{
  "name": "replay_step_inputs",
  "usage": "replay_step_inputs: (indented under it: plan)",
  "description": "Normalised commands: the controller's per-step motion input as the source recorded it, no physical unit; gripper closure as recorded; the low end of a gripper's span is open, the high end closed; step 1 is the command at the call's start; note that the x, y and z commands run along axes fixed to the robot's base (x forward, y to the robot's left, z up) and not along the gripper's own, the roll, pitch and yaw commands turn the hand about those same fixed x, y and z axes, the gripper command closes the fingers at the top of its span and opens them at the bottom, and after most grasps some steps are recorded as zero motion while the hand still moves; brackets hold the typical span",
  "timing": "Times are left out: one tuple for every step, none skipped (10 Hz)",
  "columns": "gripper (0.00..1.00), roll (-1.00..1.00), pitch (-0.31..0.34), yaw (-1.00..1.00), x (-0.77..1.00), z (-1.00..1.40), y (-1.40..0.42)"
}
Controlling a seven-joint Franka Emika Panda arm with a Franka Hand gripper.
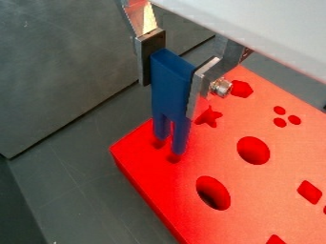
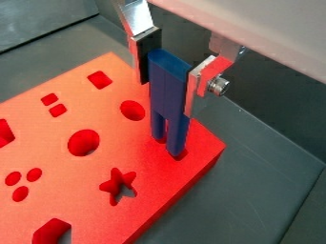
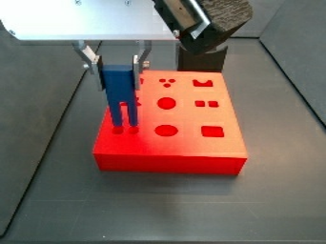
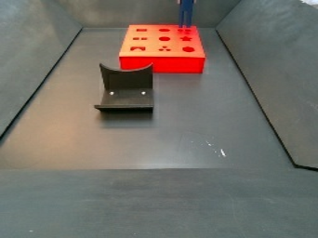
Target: Insert the square-circle object.
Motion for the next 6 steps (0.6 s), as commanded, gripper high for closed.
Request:
replay_step_inputs:
  plan:
    - [1.0, 0.0, -0.027, 0.0, -0.05, -0.15, -0.03]
    - [1.0, 0.01, -0.033, 0.0, -0.04, -0.17, -0.09]
    - [1.0, 0.0, -0.056, 0.01, -0.05, -0.19, -0.02]
    - [1.0, 0.0, -0.057, 0.06, 0.0, -0.18, -0.03]
    - [1.0, 0.0, -0.051, 0.08, 0.0, -0.14, -0.08]
    - [1.0, 0.0, -0.041, 0.07, 0.0, -0.12, -0.06]
